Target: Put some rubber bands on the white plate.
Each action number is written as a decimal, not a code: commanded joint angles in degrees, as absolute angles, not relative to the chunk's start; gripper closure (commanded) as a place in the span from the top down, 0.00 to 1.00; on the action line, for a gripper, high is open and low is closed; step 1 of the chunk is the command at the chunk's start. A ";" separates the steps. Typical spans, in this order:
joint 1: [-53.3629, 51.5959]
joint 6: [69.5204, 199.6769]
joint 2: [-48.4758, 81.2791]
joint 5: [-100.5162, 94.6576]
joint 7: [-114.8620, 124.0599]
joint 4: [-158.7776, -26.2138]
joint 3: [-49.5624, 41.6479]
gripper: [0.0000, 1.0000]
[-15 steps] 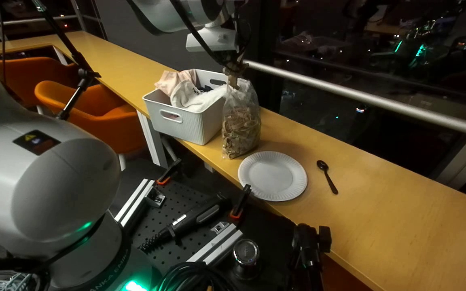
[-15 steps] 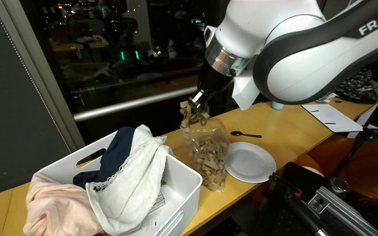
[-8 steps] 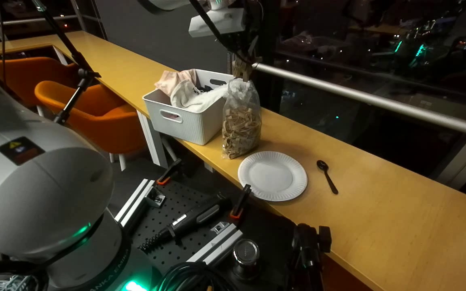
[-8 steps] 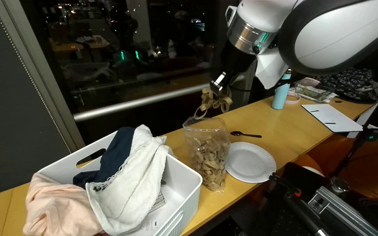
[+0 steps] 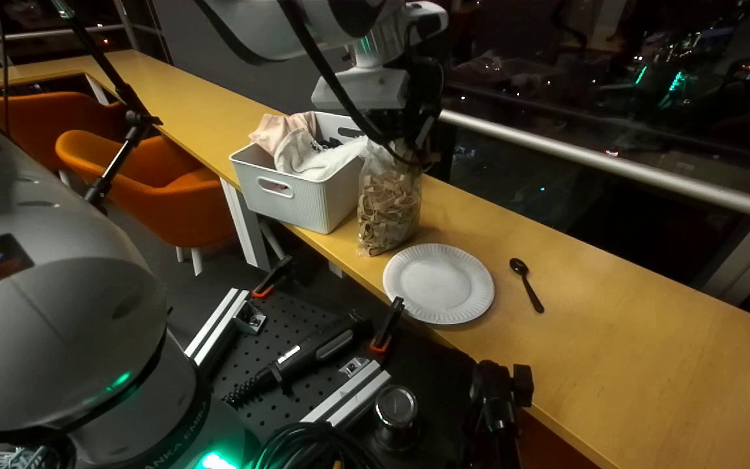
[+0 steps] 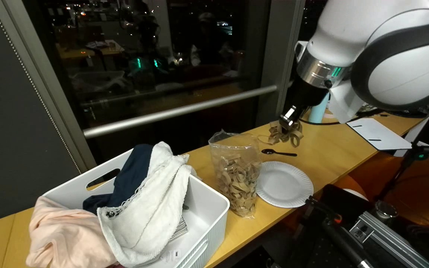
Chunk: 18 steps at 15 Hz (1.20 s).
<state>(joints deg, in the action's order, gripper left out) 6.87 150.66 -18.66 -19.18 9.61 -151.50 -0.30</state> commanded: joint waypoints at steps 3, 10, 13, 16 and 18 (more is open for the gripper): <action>11.50 154.50 -20.58 -18.74 9.35 -159.24 -2.27 0.03; 13.68 158.40 -10.61 -17.80 9.47 -154.66 -2.82 0.03; 13.13 160.09 -4.79 -17.59 9.36 -151.53 -3.25 0.03; 11.83 161.84 0.79 -16.19 8.10 -148.30 -4.05 0.03; 10.97 162.99 4.02 -14.74 7.35 -146.62 -4.43 0.03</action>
